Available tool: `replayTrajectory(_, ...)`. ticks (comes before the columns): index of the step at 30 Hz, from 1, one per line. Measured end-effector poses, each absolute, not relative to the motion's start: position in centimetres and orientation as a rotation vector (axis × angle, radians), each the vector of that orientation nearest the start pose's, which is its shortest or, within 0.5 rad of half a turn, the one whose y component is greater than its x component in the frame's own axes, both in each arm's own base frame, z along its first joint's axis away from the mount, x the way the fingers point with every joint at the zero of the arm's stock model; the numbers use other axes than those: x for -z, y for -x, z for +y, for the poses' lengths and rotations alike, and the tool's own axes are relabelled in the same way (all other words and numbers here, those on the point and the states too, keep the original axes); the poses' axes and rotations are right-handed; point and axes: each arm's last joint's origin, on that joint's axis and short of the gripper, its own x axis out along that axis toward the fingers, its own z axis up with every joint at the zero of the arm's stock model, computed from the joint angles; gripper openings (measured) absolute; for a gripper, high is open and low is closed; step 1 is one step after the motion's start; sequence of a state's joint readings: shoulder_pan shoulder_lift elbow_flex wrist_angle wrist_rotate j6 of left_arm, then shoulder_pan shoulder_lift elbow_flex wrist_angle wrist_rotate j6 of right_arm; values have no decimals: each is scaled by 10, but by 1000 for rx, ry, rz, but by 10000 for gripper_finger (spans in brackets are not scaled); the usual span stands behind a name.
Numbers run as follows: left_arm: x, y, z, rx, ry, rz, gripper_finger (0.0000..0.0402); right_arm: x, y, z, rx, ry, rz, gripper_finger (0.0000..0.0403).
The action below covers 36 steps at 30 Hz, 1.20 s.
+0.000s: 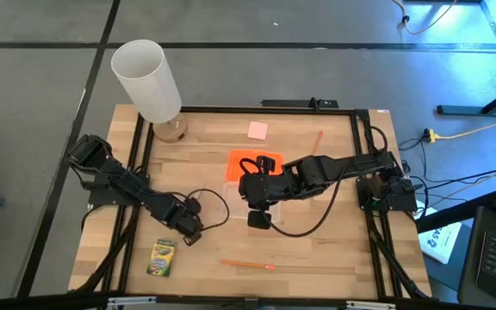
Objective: Pack school essentials
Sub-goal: Put the scissors into the orange supply box
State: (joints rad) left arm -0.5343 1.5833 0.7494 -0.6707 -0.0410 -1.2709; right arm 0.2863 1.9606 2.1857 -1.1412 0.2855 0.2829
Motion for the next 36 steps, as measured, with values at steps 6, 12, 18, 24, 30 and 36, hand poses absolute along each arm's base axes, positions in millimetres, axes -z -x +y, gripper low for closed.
replayTrajectory(6, -138, -212, -123, -471, 491, 1441, 12, -385, -390, 106, 122, -5, 867, 123)
replayTrajectory(12, -153, -220, -128, -413, 433, 1445, 12, -385, -390, 106, 122, -5, 867, 123)
replayTrajectory(18, -158, -222, -129, -407, 416, 1439, 12, -386, -390, 106, 121, -7, 860, 123)
replayTrajectory(24, -158, -221, -129, -411, 408, 1446, 12, -386, -391, 107, 120, -7, 855, 123)
replayTrajectory(30, -158, -219, -128, -405, 376, 1464, 12, -384, -388, 109, 82, 14, 890, 123)
replayTrajectory(36, -164, -216, -126, -404, 378, 1463, 12, -382, -384, 112, 60, 15, 930, 123)
